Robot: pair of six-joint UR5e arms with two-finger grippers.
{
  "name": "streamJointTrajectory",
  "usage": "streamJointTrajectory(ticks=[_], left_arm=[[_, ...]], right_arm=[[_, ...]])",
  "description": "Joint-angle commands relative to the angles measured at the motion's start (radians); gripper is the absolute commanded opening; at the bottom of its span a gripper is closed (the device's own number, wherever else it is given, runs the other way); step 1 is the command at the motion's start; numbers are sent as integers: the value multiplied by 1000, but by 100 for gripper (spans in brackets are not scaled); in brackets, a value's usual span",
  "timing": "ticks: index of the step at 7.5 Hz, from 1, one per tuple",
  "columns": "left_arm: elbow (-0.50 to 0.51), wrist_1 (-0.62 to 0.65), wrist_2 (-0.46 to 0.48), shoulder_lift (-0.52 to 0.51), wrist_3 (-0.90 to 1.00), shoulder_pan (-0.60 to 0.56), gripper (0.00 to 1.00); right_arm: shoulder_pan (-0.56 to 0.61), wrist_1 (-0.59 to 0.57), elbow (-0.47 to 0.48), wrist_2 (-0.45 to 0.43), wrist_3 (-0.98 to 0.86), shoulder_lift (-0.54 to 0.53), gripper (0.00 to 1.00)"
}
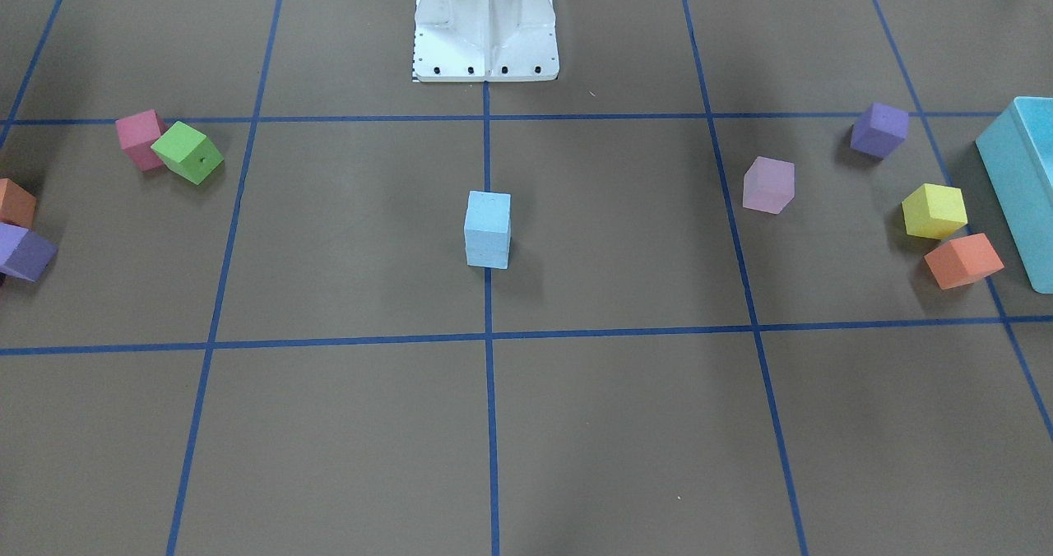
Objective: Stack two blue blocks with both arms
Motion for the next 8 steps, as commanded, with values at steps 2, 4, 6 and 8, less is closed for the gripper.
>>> streamJointTrajectory(ticks=[2, 4, 6, 8], left_arm=[[2, 0, -103, 26, -11, -43, 98], [-3, -1, -102, 17, -9, -42, 98], [-6, -3, -88, 17, -6, -40, 98], [7, -7, -88, 20, -9, -40, 98]], right_arm=[[0, 0, 1, 0, 0, 2, 100], [0, 2, 2, 0, 0, 2, 100], [0, 2, 2, 0, 0, 2, 100], [0, 2, 2, 0, 0, 2, 100]])
